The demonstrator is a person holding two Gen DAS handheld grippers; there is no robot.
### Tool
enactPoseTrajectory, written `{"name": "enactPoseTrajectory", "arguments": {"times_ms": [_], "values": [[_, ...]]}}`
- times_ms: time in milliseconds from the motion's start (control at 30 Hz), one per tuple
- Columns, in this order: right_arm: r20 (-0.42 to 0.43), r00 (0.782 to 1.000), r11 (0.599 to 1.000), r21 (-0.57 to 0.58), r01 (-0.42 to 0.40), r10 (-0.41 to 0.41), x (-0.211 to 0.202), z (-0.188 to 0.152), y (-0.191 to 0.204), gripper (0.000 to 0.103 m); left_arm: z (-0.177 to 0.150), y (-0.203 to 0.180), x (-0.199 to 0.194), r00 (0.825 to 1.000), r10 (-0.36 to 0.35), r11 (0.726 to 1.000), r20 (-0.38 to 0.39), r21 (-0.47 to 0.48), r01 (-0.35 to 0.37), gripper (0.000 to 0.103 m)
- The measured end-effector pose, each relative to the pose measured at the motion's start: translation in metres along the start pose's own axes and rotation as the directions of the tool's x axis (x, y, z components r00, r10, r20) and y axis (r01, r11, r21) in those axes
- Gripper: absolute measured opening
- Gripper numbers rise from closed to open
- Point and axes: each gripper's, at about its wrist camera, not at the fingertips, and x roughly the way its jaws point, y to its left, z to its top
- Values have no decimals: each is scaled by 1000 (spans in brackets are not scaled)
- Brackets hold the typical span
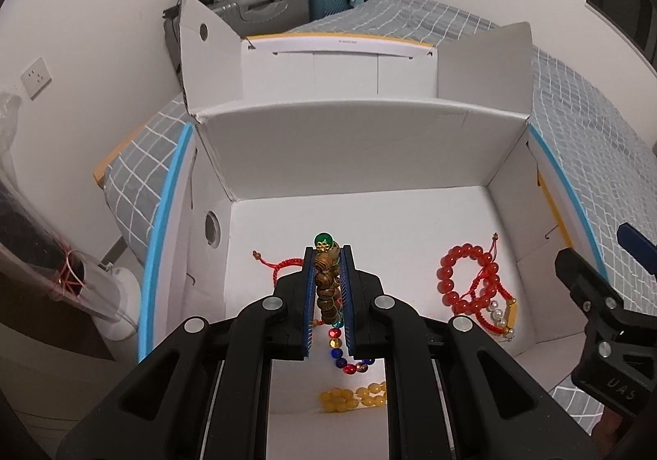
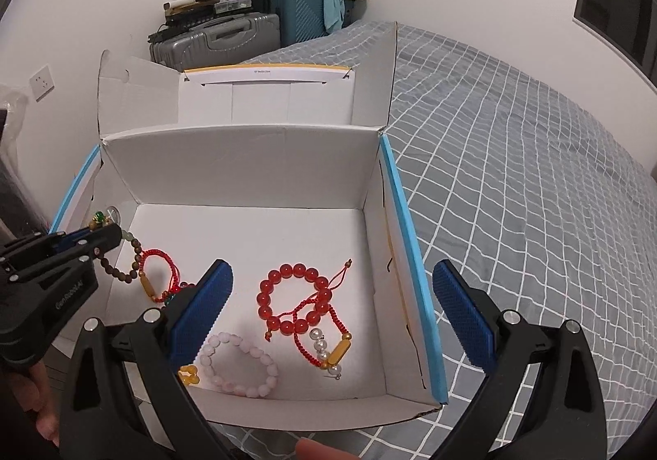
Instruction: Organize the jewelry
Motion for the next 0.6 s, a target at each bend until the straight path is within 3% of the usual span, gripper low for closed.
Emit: {"name": "enactPoseTrajectory", "arguments": {"times_ms": [200, 267, 300, 367, 433, 533, 600], "values": [[-14, 1000, 1000, -3, -2, 2, 6, -1, -1, 94, -1, 1, 4, 1000, 0, 1000, -4, -10, 0, 14], [-9, 1000, 1000, -2, -2, 2, 5, -1, 0, 94, 0, 1, 1, 1000, 3, 1000, 6, -16, -3, 32], [-6, 1000, 1000, -2, -4, 4, 3, -1, 0, 94, -1, 1, -2, 1000, 10, 1000, 23, -16, -9, 46], [1, 1000, 1000, -2, -5, 5, 0, -1, 0, 94, -1, 1, -8, 999, 24, 1000, 46, -14, -23, 57], [7, 1000, 1000, -1, -6, 6, -4, 0, 0, 94, -3, 2, -17, 997, 26, 999, 67, -21, -24, 74], [20, 1000, 1000, 3, -7, 7, -11, -1, -1, 94, -8, 4, -32, 993, 32, 999, 110, -28, -29, 88], [28, 1000, 1000, 10, -11, 10, -17, -4, -3, 94, -12, 6, -41, 991, 32, 999, 128, -32, -28, 91]]}}
